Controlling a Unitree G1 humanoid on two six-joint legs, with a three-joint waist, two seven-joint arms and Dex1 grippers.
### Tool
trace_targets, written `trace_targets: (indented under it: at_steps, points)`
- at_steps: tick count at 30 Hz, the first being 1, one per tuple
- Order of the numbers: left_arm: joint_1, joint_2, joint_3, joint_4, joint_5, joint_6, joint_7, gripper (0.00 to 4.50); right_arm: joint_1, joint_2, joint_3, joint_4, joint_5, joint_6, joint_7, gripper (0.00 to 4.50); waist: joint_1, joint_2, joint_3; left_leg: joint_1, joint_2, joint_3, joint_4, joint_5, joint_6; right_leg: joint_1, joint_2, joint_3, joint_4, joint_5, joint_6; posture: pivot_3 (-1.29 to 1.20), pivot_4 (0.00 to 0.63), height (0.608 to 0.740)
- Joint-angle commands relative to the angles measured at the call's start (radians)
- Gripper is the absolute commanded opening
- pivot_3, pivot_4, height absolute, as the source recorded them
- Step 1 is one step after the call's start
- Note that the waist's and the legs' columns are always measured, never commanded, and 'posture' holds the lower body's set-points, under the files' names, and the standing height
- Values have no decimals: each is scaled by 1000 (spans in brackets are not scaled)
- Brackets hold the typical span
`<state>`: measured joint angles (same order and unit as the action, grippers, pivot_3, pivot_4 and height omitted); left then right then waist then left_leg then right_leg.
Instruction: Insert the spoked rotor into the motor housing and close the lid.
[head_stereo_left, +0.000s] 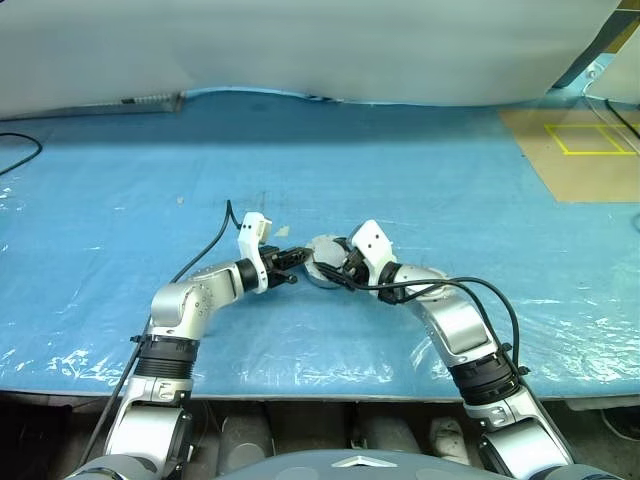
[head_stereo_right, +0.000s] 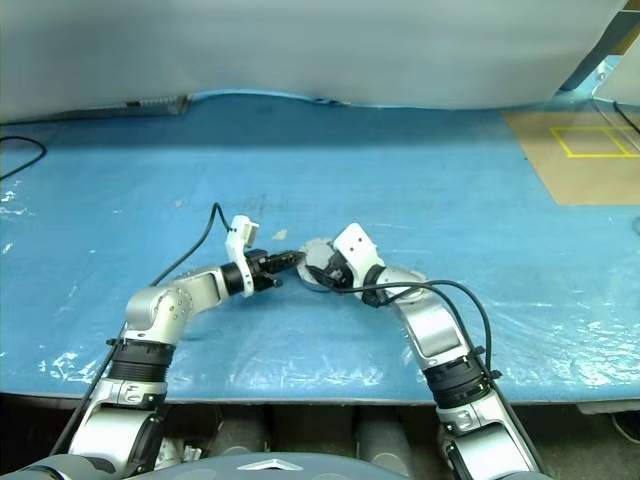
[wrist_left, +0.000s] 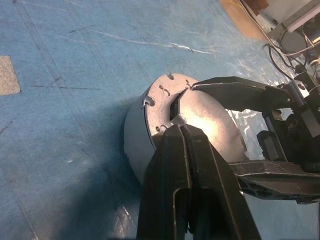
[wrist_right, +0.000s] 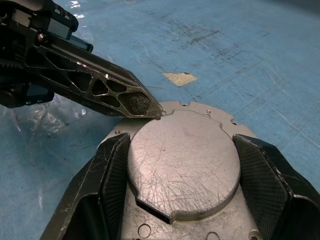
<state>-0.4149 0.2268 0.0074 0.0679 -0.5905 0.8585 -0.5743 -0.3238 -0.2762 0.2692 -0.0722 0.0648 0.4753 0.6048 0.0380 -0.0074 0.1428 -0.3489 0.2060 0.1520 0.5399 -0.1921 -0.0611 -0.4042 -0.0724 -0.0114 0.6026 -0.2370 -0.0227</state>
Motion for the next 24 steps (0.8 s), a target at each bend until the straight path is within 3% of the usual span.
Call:
trace_targets:
  at_steps: [1,4,5,8,12,18,24]
  points:
    - [-17,-1,-30,37,46,-16,9,0,35,2,48,90,-31,7,-5,2934,0,0,0,0,0,0,0,0,0,0,0,0,0,0,0,0,150,740]
    - [-20,0,-31,47,55,-23,-1,0,36,15,9,84,1,-6,-3,2934,0,0,0,0,0,0,0,0,0,0,0,0,0,0,0,0,150,740]
    - [-20,1,-31,49,57,-25,-4,0,35,20,-7,80,12,0,-5,3667,1,0,0,0,0,0,0,0,0,0,0,0,0,0,0,0,150,740]
    - [-23,2,-33,57,62,-31,-11,0,32,37,-54,76,36,8,-26,4480,3,0,0,0,0,0,-1,-2,3,0,0,0,-1,0,0,0,150,740]
    - [-27,3,-35,71,69,-41,-20,0,25,87,-143,58,118,14,-50,4480,6,0,0,-1,-1,0,-3,-1,1,0,-1,-1,-4,2,-4,0,150,740]
    - [-34,5,-41,79,74,-50,-42,0,-5,183,-334,3,364,170,-85,4480,7,5,5,-5,-1,-2,-5,0,0,-2,0,-4,-9,5,-7,0,150,740]
    - [-33,3,-50,72,83,-64,-67,0,-35,196,-446,9,481,301,-159,4480,9,5,6,-8,0,-3,-6,0,0,-2,-1,-8,-13,7,-4,0,150,740]
